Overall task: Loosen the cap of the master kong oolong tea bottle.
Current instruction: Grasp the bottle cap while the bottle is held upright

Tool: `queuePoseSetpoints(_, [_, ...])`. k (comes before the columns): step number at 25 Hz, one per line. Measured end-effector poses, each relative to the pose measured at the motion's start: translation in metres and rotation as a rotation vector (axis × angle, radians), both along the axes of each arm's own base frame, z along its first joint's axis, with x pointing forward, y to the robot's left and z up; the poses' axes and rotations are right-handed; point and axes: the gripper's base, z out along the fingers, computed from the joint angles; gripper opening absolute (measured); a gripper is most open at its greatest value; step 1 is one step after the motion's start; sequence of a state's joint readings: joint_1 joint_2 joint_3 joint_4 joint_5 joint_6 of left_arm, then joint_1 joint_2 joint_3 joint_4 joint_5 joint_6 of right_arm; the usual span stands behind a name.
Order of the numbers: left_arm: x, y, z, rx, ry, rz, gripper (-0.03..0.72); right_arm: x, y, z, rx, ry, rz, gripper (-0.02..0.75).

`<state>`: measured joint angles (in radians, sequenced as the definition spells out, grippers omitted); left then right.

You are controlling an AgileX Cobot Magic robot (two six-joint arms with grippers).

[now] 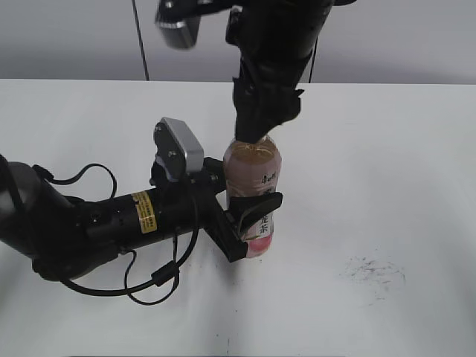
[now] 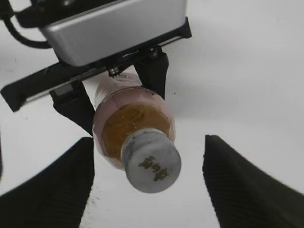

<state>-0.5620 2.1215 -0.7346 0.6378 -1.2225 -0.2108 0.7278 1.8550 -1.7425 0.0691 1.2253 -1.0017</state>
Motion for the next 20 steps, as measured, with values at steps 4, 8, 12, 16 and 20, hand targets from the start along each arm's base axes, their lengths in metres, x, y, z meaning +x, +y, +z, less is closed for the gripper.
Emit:
queuePoseSetpoints(4, [0.0, 0.0, 0.0, 0.0, 0.0, 0.001, 0.386, -0.001, -0.002, 0.022, 0.162, 0.099, -0.521, 0.543])
queuePoseSetpoints(8, [0.0, 0.0, 0.0, -0.001, 0.0, 0.002, 0.385, 0.0, -0.005, 0.028, 0.27, 0.193, -0.965, 0.532])
queuePoseSetpoints(12, [0.0, 0.0, 0.0, -0.001, 0.001, 0.002, 0.385, -0.001, -0.003, 0.029, 0.308, 0.252, -1.096, 0.523])
queuePoseSetpoints(16, [0.0, 0.0, 0.0, 0.0, 0.002, 0.002, 0.385, 0.001, -0.001, 0.022, 0.299, 0.273, -1.119, 0.477])
queuePoseSetpoints(20, [0.0, 0.0, 0.0, 0.0, 0.002, 0.002, 0.385, 0.006, 0.005, 0.007, 0.266, 0.305, -1.132, 0.442])
